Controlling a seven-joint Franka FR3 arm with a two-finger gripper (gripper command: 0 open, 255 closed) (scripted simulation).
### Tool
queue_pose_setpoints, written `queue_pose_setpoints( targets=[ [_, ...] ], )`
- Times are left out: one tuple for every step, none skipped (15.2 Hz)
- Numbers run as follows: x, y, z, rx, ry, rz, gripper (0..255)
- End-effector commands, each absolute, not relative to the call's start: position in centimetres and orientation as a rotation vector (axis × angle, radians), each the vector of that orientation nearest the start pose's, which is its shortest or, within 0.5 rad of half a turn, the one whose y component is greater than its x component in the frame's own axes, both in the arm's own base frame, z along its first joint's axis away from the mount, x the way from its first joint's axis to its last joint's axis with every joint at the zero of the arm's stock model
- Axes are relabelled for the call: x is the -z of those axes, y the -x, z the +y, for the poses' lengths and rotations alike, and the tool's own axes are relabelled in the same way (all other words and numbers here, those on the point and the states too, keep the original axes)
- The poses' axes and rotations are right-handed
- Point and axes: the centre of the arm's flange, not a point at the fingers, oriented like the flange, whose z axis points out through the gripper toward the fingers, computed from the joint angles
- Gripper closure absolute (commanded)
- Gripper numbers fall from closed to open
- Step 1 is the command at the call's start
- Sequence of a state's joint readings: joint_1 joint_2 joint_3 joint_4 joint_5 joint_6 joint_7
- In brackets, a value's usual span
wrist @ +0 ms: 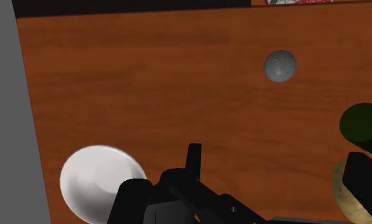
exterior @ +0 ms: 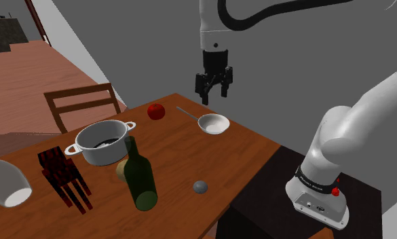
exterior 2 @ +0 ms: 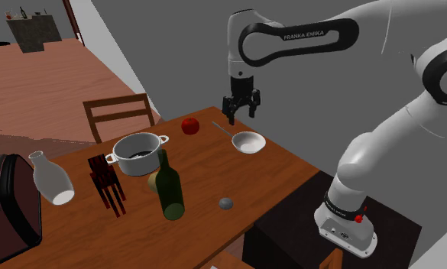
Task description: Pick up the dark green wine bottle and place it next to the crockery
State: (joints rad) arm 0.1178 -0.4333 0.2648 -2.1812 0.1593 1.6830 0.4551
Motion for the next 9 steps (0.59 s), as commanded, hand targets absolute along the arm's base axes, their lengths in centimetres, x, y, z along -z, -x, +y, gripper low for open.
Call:
queue_pose_setpoints(
  targets=[
    [-54.2, -39.0, 20.8, -0.137, 3.119, 0.194, 0],
    [-54.0, -39.4, 22.0, -0.136, 3.120, 0.193, 0],
    [-53.8, -39.9, 23.3, -0.135, 3.120, 0.192, 0],
    [-53.6, -40.4, 24.5, -0.134, 3.121, 0.191, 0],
    [-53.4, -40.8, 25.7, -0.134, 3.121, 0.190, 0],
    [-53.2, -41.3, 26.9, -0.133, 3.122, 0.189, 0],
    [-53.0, -41.8, 28.2, -0.132, 3.123, 0.188, 0],
    [-52.8, -42.2, 29.4, -0.131, 3.123, 0.187, 0],
    [-52.6, -42.7, 30.6, -0.130, 3.124, 0.186, 0]
  ],
)
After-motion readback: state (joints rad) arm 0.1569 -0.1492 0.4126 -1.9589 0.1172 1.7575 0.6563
